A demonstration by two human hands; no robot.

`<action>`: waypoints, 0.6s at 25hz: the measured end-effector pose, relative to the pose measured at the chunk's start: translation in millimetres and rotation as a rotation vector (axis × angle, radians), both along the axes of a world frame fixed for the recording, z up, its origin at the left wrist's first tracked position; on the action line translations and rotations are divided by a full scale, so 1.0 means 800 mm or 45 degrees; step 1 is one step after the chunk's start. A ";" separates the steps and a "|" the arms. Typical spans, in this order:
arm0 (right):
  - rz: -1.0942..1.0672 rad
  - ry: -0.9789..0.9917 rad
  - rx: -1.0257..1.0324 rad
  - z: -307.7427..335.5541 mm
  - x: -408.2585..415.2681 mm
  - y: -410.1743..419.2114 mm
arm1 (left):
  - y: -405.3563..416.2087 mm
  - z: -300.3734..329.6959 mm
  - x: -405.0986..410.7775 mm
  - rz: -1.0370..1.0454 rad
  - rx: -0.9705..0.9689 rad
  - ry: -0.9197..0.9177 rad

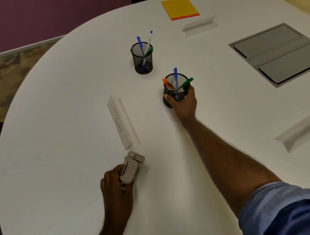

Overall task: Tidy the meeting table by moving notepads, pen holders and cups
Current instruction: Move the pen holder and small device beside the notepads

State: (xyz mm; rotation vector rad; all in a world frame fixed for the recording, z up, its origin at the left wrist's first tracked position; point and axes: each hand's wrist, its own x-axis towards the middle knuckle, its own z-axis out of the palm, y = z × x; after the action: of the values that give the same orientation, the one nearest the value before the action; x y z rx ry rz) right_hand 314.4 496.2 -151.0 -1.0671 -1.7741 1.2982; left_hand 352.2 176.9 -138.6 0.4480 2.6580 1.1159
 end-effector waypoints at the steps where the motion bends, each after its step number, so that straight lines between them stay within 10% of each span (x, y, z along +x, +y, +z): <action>1: -0.007 -0.009 0.002 0.002 0.009 -0.005 | 0.000 0.003 0.000 0.010 0.013 0.001; 15: -0.087 0.012 -0.075 0.090 0.260 -0.167 | -0.033 0.099 0.079 -0.043 0.054 -0.013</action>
State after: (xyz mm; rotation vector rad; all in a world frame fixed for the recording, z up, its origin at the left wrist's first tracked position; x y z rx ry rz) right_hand 522.2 362.4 -79.2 -1.1418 -1.6870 1.3186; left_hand 415.5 150.6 -59.1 0.4915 2.6122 1.1636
